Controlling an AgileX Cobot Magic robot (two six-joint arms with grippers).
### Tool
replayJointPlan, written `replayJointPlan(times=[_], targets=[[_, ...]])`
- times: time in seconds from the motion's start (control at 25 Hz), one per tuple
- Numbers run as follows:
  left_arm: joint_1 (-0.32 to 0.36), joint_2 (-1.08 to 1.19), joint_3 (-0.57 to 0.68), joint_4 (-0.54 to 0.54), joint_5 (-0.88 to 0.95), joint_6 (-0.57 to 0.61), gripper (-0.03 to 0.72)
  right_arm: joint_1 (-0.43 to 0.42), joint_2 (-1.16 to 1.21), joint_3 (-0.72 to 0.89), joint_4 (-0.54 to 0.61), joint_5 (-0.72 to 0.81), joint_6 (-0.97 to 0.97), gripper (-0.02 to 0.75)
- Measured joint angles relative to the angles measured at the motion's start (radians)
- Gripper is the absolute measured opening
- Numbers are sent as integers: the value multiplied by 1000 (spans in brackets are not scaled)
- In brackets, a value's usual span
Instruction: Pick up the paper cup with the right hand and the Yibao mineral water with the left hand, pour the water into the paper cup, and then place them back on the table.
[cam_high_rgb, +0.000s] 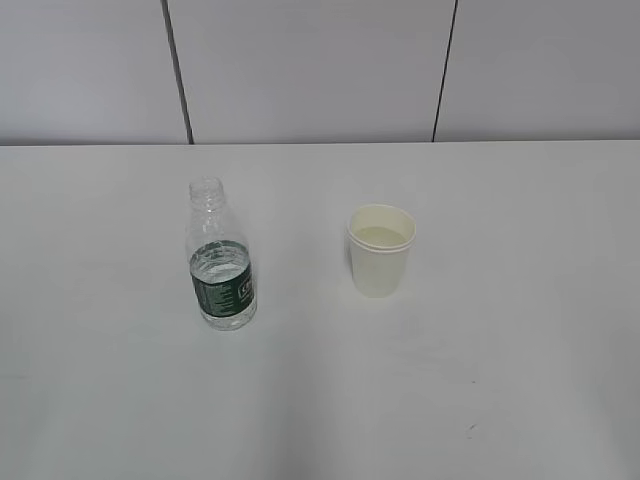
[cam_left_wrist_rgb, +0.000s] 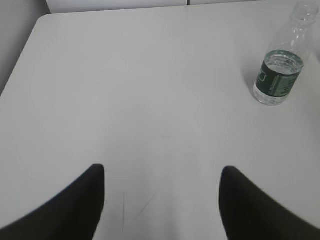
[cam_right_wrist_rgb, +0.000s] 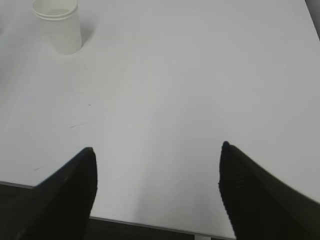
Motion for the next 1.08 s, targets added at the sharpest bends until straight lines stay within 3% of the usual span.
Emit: replayJointPlan(times=[1.08], targets=[[0, 0, 0, -1, 0, 0, 448, 0, 0, 0, 0, 0, 0, 593]])
